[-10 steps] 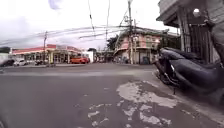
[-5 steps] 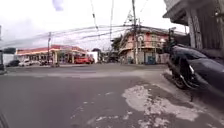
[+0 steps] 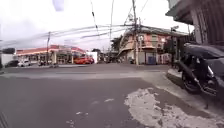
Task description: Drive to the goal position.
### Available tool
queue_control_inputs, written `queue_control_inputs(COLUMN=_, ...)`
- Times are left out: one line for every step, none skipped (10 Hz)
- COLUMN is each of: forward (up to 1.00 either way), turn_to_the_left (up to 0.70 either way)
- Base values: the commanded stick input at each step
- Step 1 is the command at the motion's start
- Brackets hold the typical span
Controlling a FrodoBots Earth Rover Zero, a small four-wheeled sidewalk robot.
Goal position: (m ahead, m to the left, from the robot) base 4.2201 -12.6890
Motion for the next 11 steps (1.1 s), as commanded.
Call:
queue_control_inputs(forward=0.7, turn_to_the_left=0.0)
queue_control_inputs(forward=0.7, turn_to_the_left=0.0)
queue_control_inputs(forward=0.7, turn_to_the_left=0.0)
queue_control_inputs(forward=0.7, turn_to_the_left=0.0)
queue_control_inputs(forward=0.7, turn_to_the_left=0.0)
queue_control_inputs(forward=0.7, turn_to_the_left=-0.03)
queue_control_inputs(forward=0.7, turn_to_the_left=-0.16)
queue_control_inputs(forward=0.7, turn_to_the_left=-0.3)
queue_control_inputs(forward=0.7, turn_to_the_left=-0.2)
queue_control_inputs(forward=0.7, turn_to_the_left=-0.02)
queue_control_inputs(forward=0.7, turn_to_the_left=0.0)
